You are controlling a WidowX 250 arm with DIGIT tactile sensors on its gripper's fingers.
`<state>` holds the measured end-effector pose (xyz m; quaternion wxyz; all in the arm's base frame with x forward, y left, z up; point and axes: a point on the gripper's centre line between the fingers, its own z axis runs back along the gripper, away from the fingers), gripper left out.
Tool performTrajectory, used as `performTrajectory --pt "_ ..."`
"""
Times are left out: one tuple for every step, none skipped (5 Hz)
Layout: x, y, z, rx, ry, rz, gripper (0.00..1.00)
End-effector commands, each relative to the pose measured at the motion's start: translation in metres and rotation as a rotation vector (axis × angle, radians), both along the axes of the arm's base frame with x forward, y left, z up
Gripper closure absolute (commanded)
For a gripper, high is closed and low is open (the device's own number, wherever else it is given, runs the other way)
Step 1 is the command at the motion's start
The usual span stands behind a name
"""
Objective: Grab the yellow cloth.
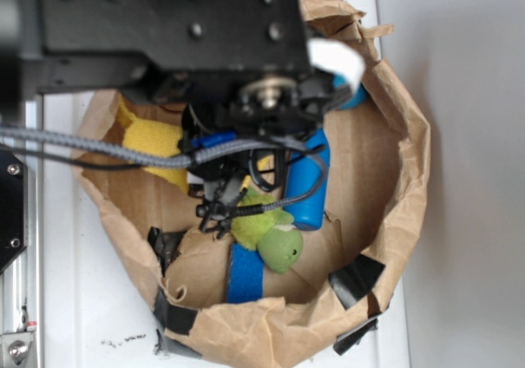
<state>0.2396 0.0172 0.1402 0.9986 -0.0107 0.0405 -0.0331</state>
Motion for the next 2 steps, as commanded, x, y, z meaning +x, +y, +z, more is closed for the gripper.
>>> performTrajectory --pt "-0.0004 -0.0009 0.0587 0.005 -0.111 0.088 1.0" --pt "-0.0004 -0.0005 0.0607 0.003 -0.115 0.095 1.0"
